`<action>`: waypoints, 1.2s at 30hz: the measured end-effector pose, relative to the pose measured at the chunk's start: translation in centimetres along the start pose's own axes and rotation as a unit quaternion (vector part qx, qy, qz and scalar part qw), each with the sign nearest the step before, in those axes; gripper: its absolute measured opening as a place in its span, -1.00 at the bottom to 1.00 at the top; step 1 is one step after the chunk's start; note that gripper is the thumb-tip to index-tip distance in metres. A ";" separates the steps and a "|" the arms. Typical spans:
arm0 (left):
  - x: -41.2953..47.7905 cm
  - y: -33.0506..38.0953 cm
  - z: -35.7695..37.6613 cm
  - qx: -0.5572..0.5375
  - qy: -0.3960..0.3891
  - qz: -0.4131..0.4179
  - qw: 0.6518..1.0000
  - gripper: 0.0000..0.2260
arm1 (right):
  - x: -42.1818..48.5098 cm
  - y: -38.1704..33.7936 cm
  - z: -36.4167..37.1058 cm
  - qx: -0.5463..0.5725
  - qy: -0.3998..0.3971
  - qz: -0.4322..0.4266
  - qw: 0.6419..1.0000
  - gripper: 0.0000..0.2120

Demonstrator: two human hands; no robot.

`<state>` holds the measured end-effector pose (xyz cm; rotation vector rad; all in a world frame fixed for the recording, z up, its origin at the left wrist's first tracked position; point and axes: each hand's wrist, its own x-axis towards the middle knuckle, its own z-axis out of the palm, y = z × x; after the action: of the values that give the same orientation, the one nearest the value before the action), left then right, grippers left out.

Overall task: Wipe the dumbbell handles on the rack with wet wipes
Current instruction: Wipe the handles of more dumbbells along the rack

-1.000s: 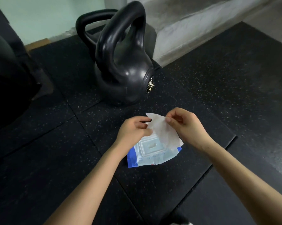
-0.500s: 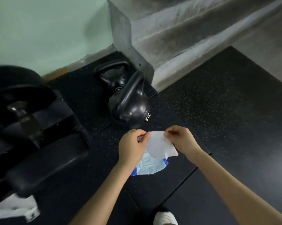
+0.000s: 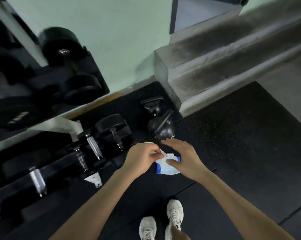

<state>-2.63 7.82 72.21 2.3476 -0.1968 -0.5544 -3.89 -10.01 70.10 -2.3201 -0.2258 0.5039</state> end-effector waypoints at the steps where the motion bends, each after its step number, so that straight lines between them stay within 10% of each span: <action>1: -1.5 0.7 -1.6 0.001 0.001 -0.004 1.000 -0.88 | -0.4 -2.1 -0.6 0.019 -0.034 -0.021 0.999 -0.46; 8: -9.6 0.8 -9.1 0.014 0.057 -0.066 0.996 -0.77 | -0.5 -11.6 -0.2 -0.015 -0.098 -0.115 0.988 -0.83; 19: -19.9 -8.1 -17.2 -0.083 0.140 -0.205 0.965 -0.89 | 1.3 -22.4 4.8 -0.210 -0.152 -0.145 0.955 -0.88; 27: -24.4 -16.0 -23.1 -0.107 0.164 -0.165 0.967 -0.93 | 1.8 -29.1 9.6 0.037 -0.066 0.013 0.997 -0.86; 36: -25.3 -20.6 -26.4 -0.222 0.215 -0.201 0.929 -0.81 | 2.1 -33.2 13.0 0.273 0.004 0.140 0.952 -0.94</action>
<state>-13.85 46.42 84.23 1.9959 0.5691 -0.2226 -7.90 22.45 84.37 -1.8118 0.2288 0.6072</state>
